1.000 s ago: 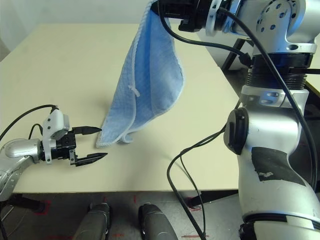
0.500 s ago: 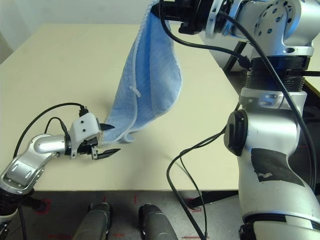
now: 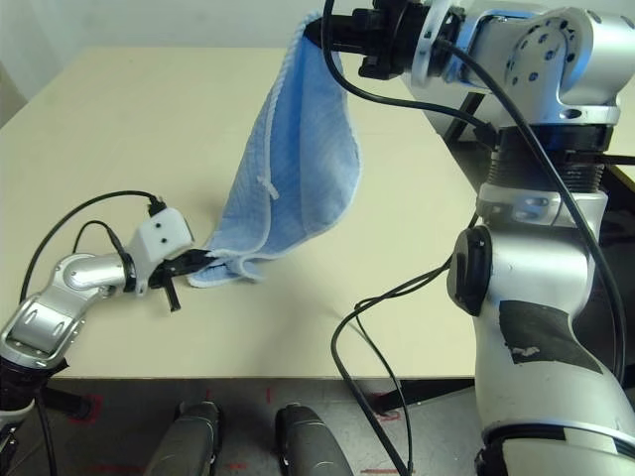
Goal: Fold the towel and set it aside.
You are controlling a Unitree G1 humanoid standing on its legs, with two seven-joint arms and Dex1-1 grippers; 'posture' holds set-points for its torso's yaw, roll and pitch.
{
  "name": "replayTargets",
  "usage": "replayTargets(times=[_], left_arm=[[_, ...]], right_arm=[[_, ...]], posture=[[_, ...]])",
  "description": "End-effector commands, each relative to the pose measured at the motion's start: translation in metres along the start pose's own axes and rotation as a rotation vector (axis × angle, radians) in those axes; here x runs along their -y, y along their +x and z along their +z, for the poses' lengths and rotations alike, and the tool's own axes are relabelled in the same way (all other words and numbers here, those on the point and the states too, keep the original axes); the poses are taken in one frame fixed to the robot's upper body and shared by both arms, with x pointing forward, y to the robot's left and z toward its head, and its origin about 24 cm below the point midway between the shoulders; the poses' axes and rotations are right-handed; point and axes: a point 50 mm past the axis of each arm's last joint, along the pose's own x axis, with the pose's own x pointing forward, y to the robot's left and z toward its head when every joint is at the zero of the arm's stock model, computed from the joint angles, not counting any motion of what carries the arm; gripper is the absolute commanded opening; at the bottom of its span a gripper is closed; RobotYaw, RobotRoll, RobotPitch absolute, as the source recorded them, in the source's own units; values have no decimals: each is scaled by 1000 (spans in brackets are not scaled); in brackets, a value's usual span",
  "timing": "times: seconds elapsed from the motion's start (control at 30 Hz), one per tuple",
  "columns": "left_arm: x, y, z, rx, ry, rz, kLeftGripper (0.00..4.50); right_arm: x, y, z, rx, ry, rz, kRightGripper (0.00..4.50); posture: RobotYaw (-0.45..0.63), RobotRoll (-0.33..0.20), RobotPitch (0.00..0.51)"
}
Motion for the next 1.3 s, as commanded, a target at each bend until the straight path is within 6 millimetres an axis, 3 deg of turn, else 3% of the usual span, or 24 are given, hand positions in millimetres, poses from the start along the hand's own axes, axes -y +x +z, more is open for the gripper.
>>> replayTargets(times=[0.03,0.23,0.47,0.7,1.03,1.17,1.3], left_arm=[[-35,-22,-1,24,-75,111,32],[-84,-59,1,88,-173,229,32],[-134,-99,6,129,-214,320,32],[-164,-123,12,211,-284,386,32],[-176,-135,7,254,-308,387,32],[-171,-131,9,235,-287,249,32],[-157,-126,12,191,-312,-29,32]], right_arm=[[2,-3,-5,-24,-45,-8,0],[11,-10,-12,-39,-57,-14,0],[26,-37,-26,-64,-67,3,0],[47,-69,-44,-104,-82,-47,0],[60,-88,-52,-87,-79,-89,0],[52,-83,-54,-127,-77,-6,0],[37,-76,-54,-214,-72,137,0]], posture=[[61,0,119],[64,0,115],[66,0,109],[51,0,106],[33,0,106],[36,0,108],[33,0,111]])
